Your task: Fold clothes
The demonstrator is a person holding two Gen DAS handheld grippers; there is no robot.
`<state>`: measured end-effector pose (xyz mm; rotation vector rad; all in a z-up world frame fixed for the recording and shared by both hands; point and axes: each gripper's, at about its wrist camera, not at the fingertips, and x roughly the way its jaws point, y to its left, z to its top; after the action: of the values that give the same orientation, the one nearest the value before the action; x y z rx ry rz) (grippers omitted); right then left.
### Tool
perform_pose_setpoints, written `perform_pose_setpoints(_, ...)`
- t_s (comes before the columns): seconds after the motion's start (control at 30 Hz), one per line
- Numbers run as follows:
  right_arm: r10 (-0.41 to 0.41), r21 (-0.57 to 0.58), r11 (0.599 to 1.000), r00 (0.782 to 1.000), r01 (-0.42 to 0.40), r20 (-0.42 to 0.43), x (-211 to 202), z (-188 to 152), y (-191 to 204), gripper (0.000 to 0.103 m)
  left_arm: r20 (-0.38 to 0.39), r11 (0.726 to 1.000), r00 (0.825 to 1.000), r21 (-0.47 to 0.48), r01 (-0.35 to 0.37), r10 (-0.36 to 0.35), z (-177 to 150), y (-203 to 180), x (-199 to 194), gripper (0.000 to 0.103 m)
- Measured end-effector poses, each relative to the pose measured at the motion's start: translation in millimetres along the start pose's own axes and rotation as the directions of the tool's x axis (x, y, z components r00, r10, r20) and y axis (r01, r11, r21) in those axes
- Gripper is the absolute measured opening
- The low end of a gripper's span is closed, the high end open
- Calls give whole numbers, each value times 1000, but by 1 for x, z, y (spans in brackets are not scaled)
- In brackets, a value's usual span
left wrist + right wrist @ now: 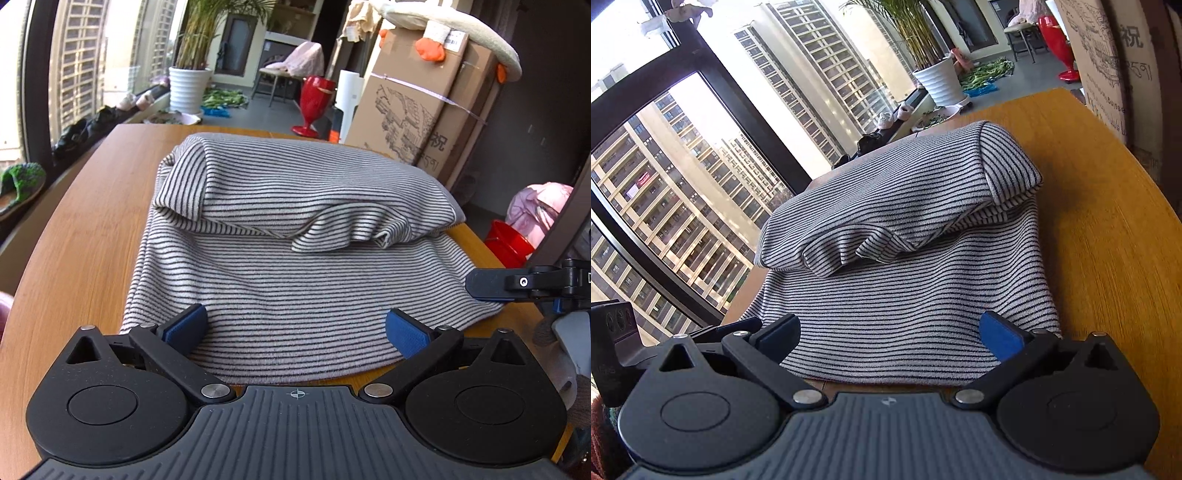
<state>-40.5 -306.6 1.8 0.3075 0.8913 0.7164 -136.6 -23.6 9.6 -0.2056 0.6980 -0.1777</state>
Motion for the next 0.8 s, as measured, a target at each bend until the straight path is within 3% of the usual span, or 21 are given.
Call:
perform_pose_setpoints(0.23,63,62,996,997,-65,37,43,44,-26,103,41,989,995,-114,95,-91,18,4,-1,103)
perform_pose_setpoints(0.33,69,45,997,998,-70,15,68,70,-35,103,26,998,999,-60,33,-31,25,-5,19,103)
perform_pose_setpoints(0.43,94,-42,995,995,-92,41,88,106,-36,103,23,999,1000,45,-21,20,21,-13,33,103)
perform_pose_setpoints(0.5,185,-128,976,979,-174,79,100,132,-40,103,16,993,999,105,-48,47,20,-21,37,103)
perform_pose_setpoints(0.57,250,-124,963,965,-240,74,114,154,-50,103,17,993,999,101,-53,52,21,-21,40,103)
perform_pose_setpoints(0.67,211,-10,977,977,-211,10,158,179,-76,103,25,994,997,79,-72,71,25,-19,45,103)
perform_pose_setpoints(0.7,183,22,983,983,-183,-8,168,171,-80,103,24,993,996,81,-85,84,27,-19,48,103)
perform_pose_setpoints(0.8,172,-49,984,983,-169,58,188,161,-81,103,12,986,993,115,-119,119,33,-24,59,103)
